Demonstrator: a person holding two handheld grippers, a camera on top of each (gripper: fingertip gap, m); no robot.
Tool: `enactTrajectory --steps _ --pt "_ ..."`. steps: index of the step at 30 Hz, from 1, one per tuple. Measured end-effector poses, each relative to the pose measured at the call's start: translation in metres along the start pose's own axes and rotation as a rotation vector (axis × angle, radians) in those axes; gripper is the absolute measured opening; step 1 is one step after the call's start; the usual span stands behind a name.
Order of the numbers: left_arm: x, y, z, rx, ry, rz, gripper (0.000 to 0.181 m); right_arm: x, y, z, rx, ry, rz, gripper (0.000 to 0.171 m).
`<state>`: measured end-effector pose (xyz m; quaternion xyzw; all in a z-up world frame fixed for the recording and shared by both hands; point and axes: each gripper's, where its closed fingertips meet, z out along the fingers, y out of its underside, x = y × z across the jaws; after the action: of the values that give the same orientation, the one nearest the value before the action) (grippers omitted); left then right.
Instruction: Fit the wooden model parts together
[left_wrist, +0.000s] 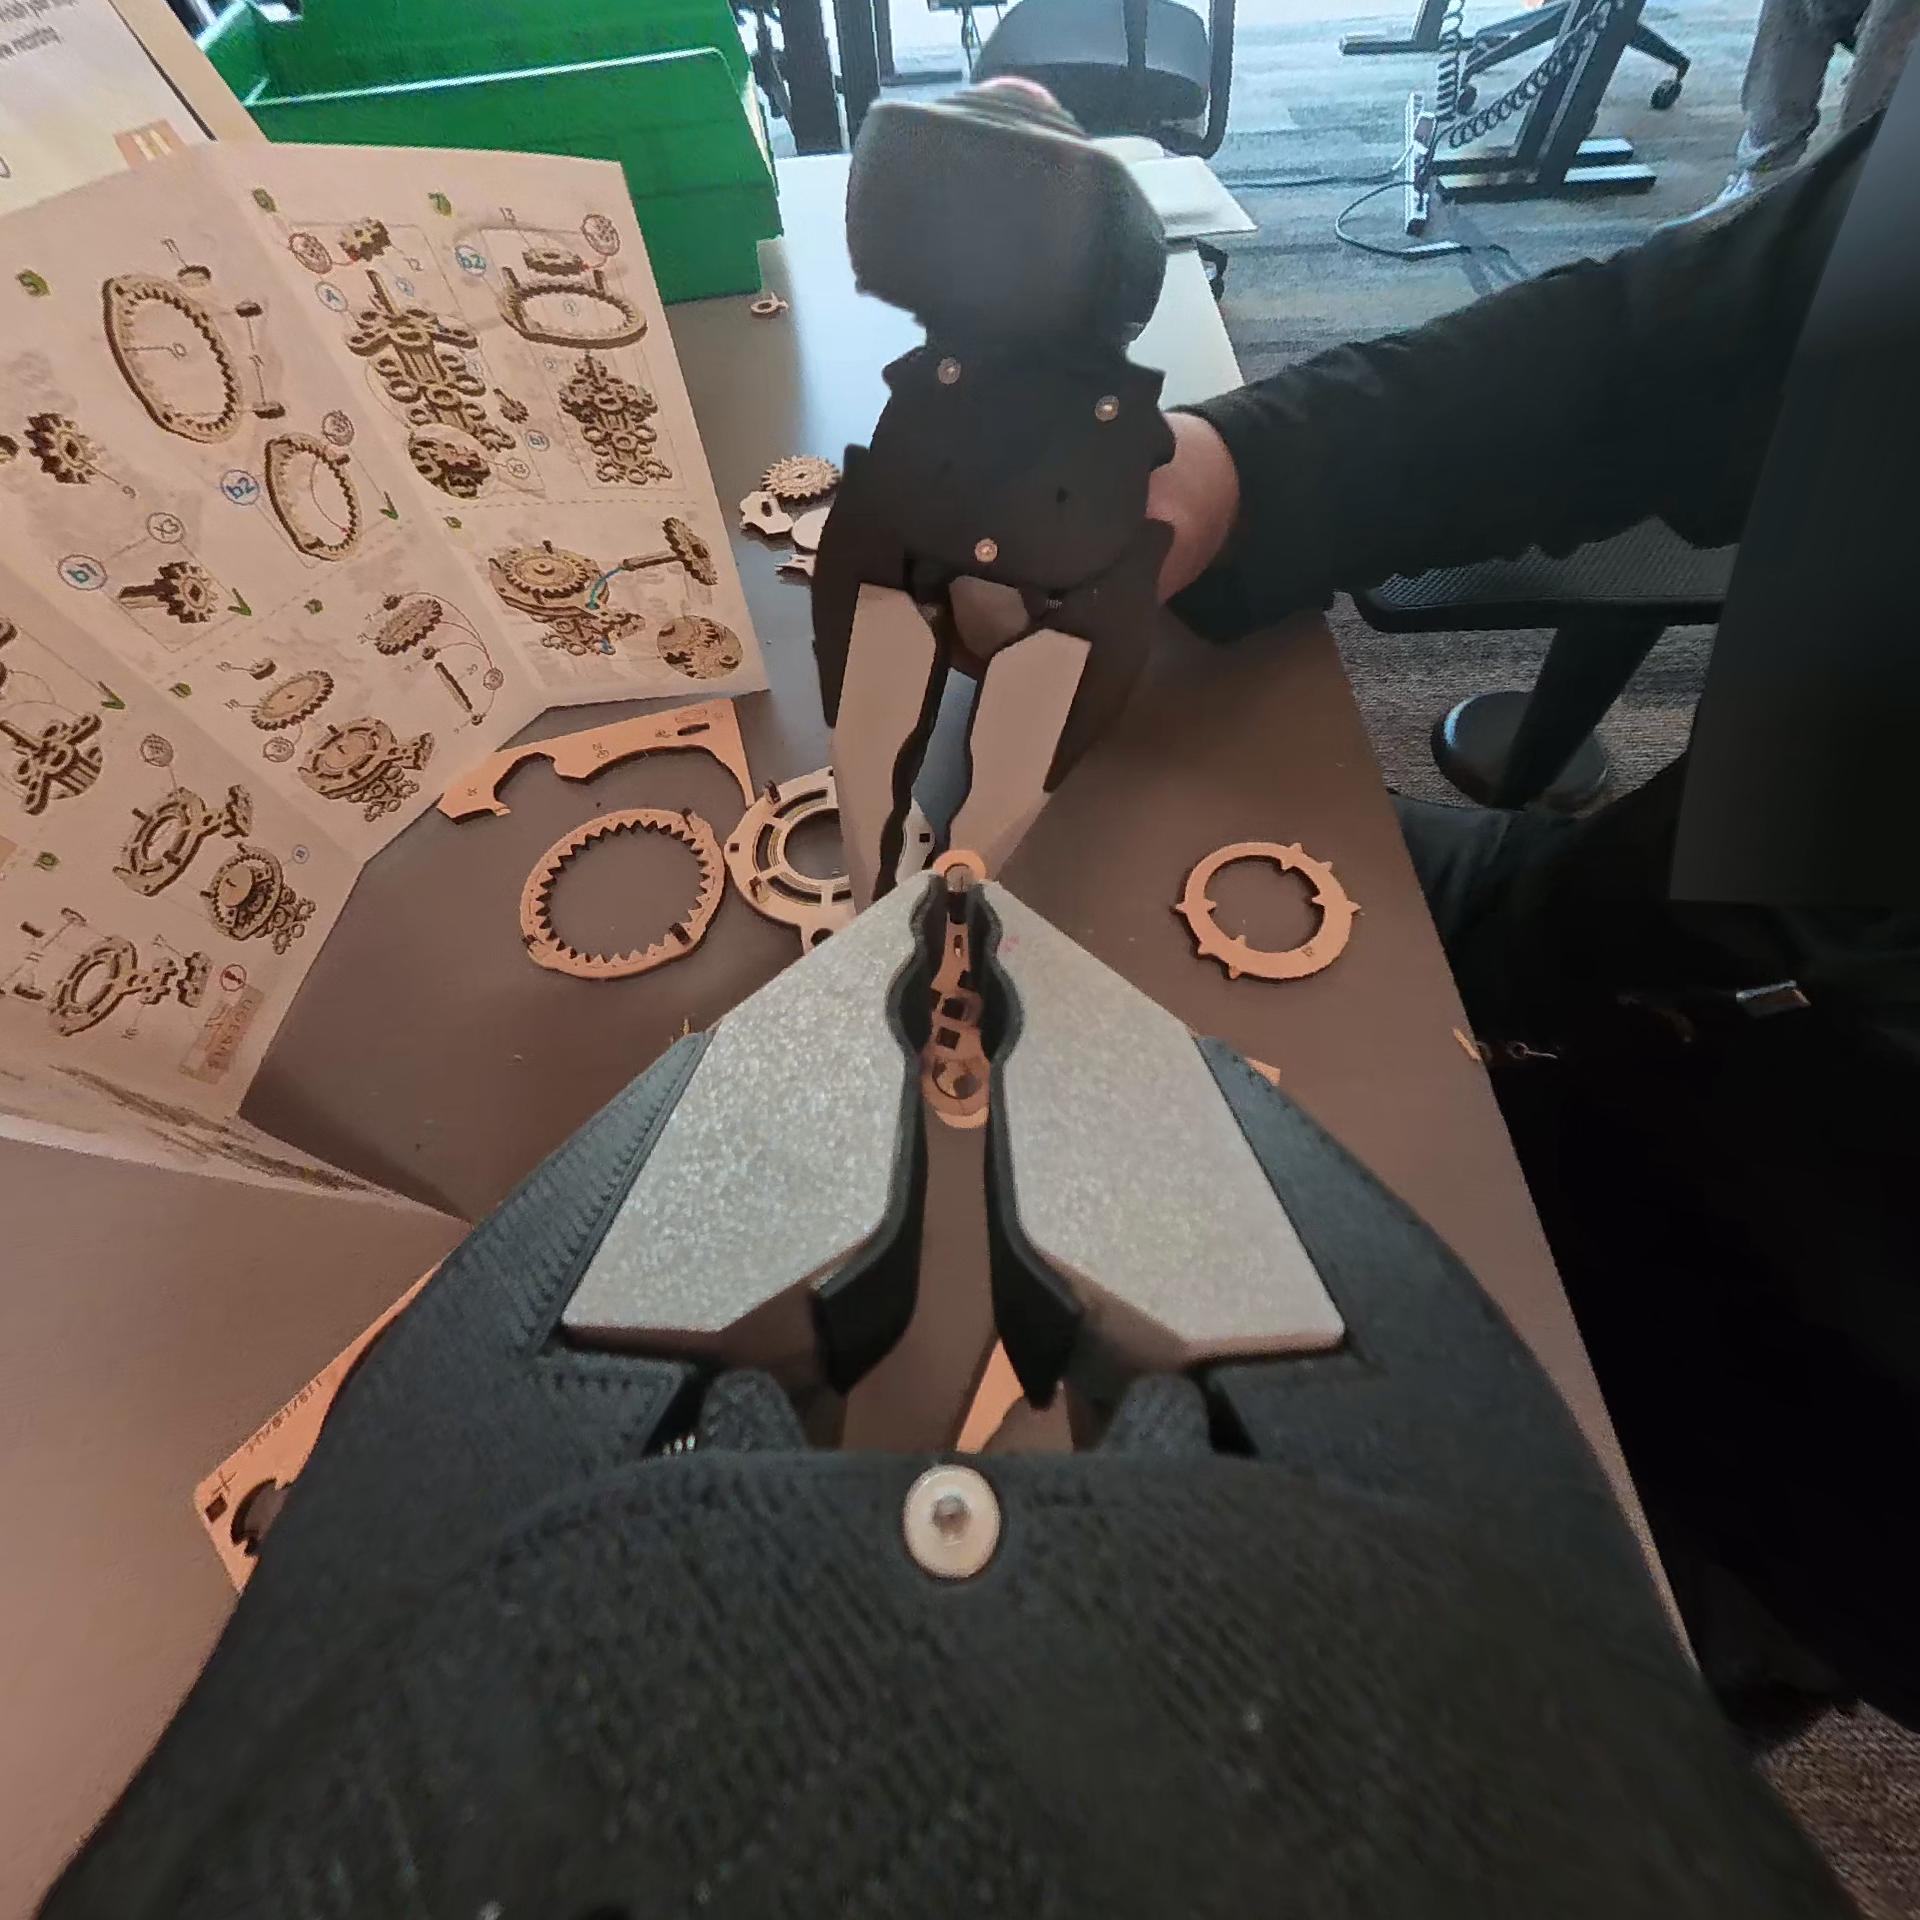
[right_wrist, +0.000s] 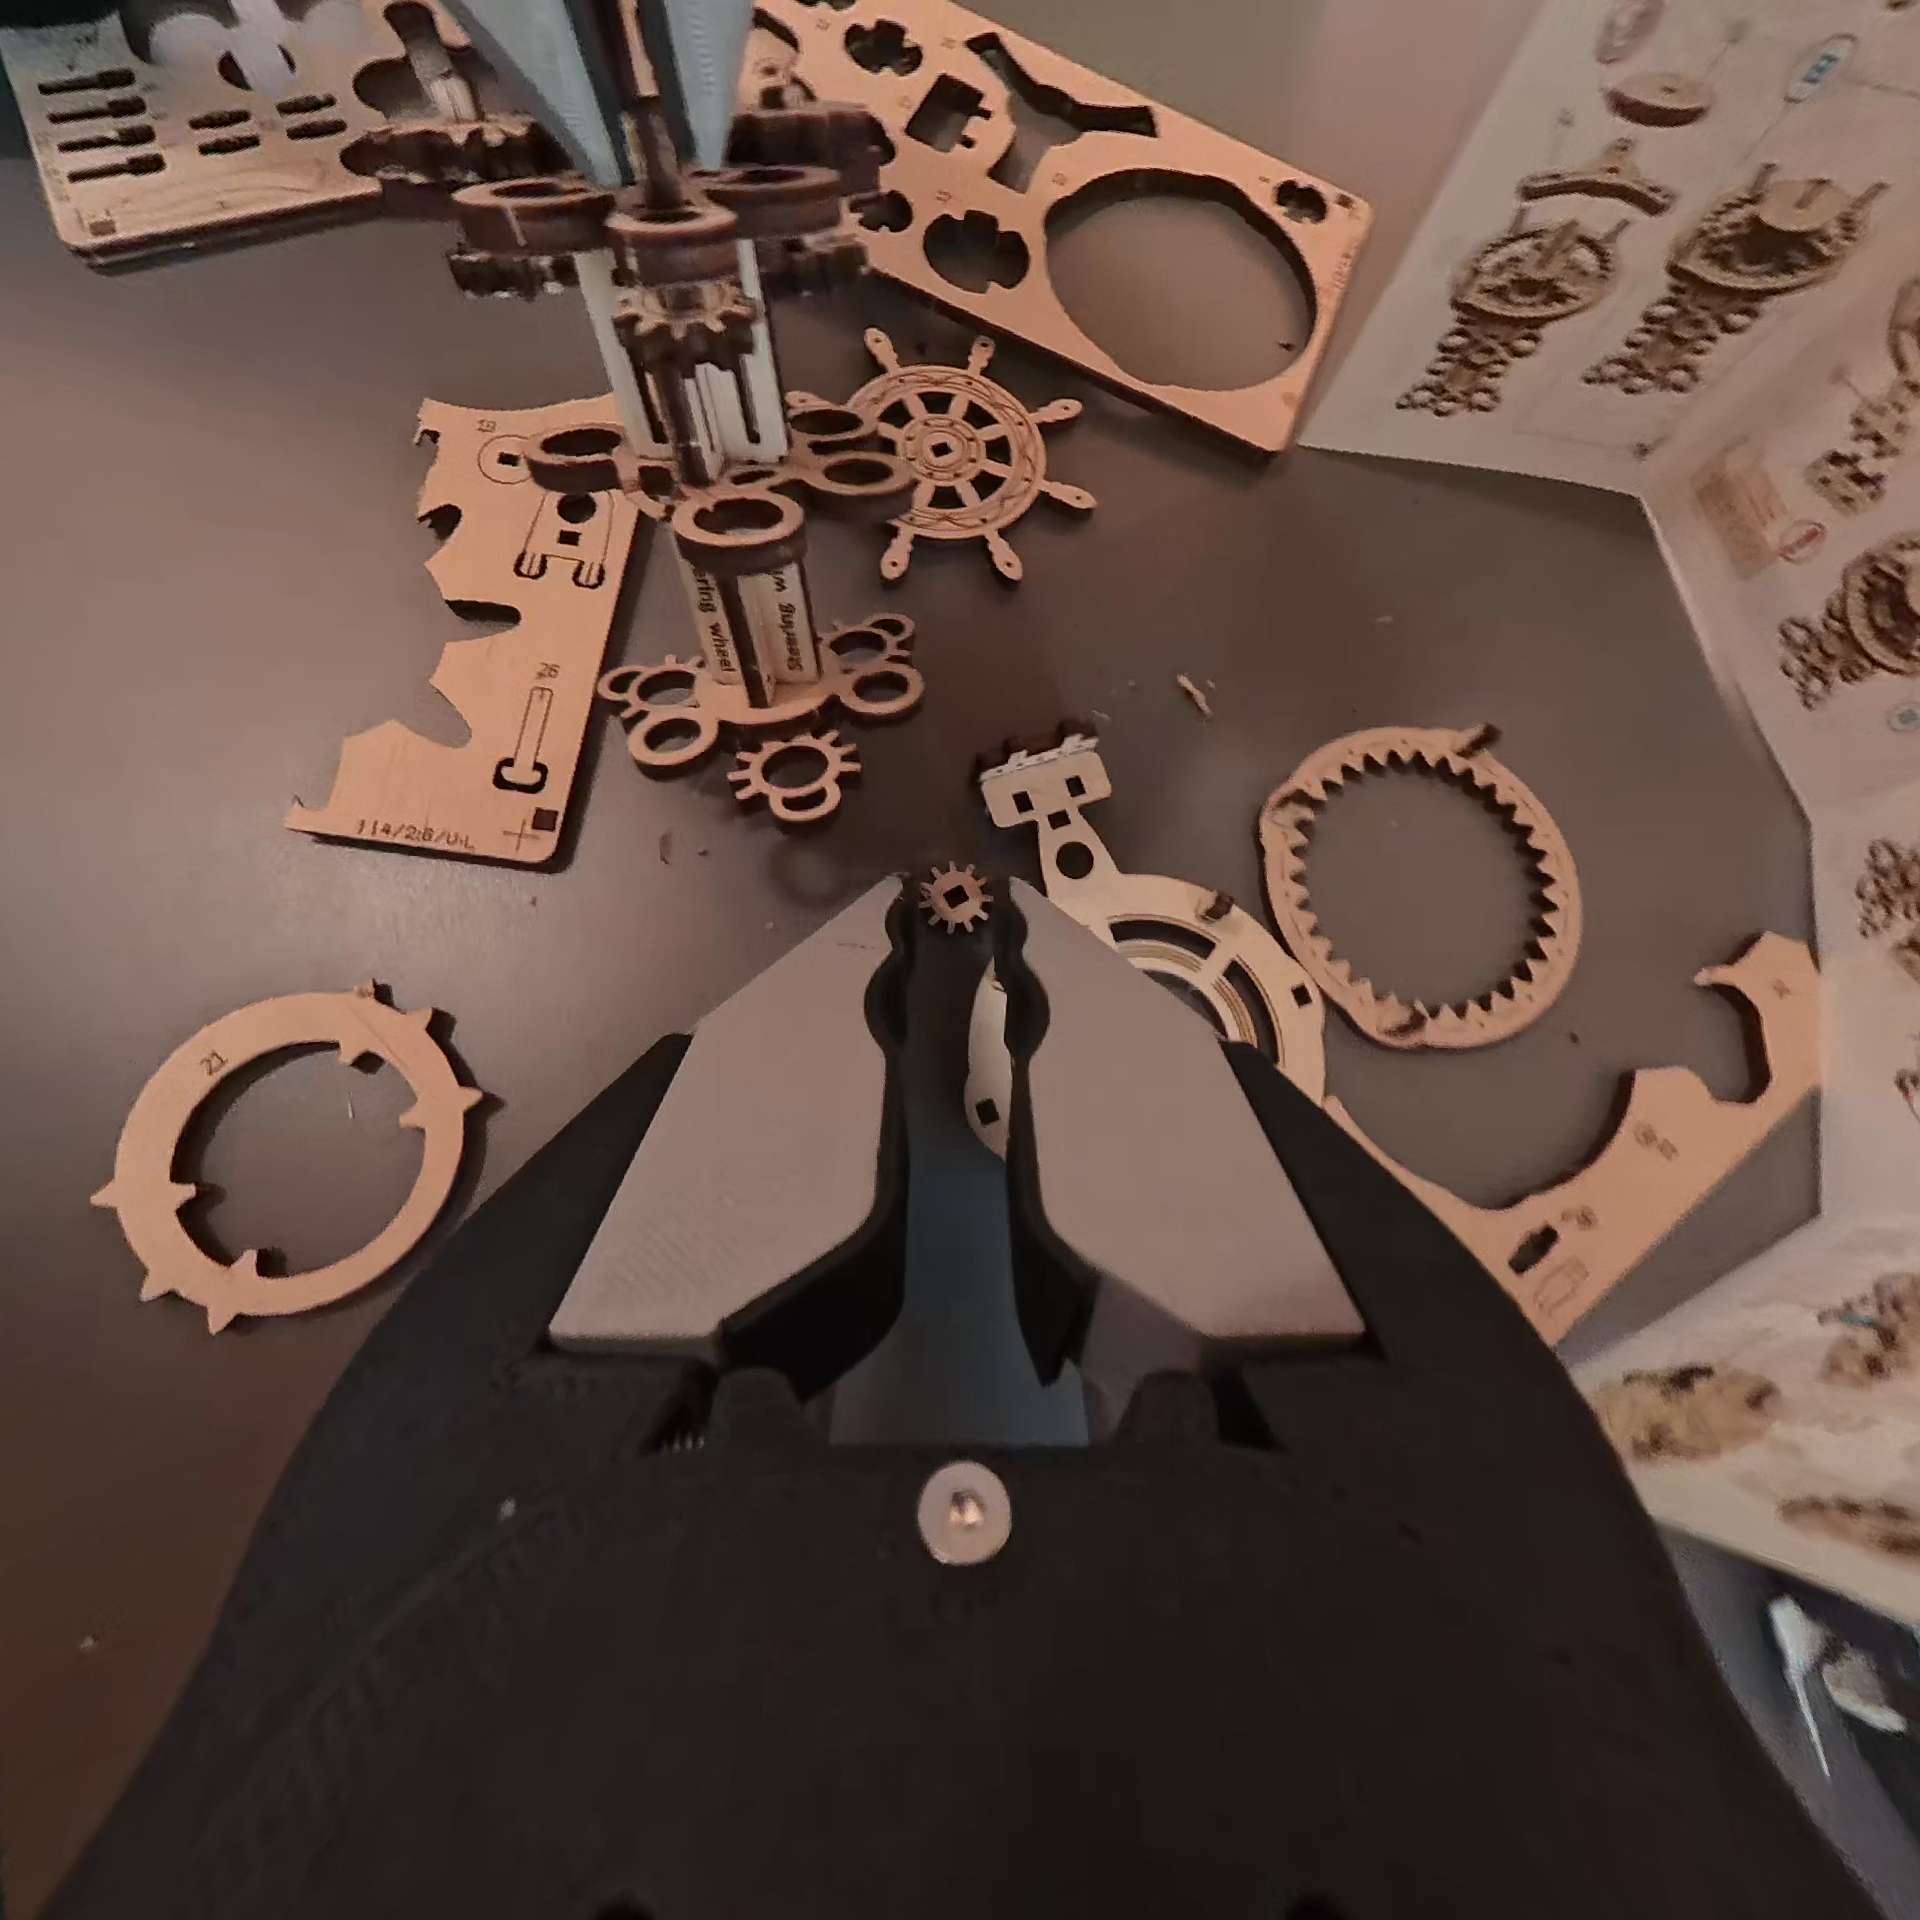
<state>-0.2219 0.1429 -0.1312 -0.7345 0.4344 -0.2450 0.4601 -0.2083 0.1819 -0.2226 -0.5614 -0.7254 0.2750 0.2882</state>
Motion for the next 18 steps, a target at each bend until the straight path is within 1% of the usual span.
enactTrajectory --steps 5,8,10,12,18 --pt "0.002 -0.001 0.002 0.002 0.004 0.009 0.001 -0.002 -0.005 -0.013 0.07 0.007 0.002 0.01" --pt "0.002 -0.002 0.003 0.009 0.003 0.01 0.0 0.0 -0.004 -0.019 0.069 0.04 -0.021 0.01" --pt "0.001 -0.002 0.004 0.013 0.003 0.005 0.0 -0.005 0.0 -0.023 0.071 0.023 -0.031 0.01" --pt "0.002 -0.002 0.005 0.019 0.008 0.002 0.0 -0.01 0.006 -0.028 0.066 0.015 -0.042 0.01" --pt "0.005 -0.002 0.011 0.016 0.01 0.02 0.0 -0.012 0.023 -0.035 0.024 0.061 -0.068 0.01"
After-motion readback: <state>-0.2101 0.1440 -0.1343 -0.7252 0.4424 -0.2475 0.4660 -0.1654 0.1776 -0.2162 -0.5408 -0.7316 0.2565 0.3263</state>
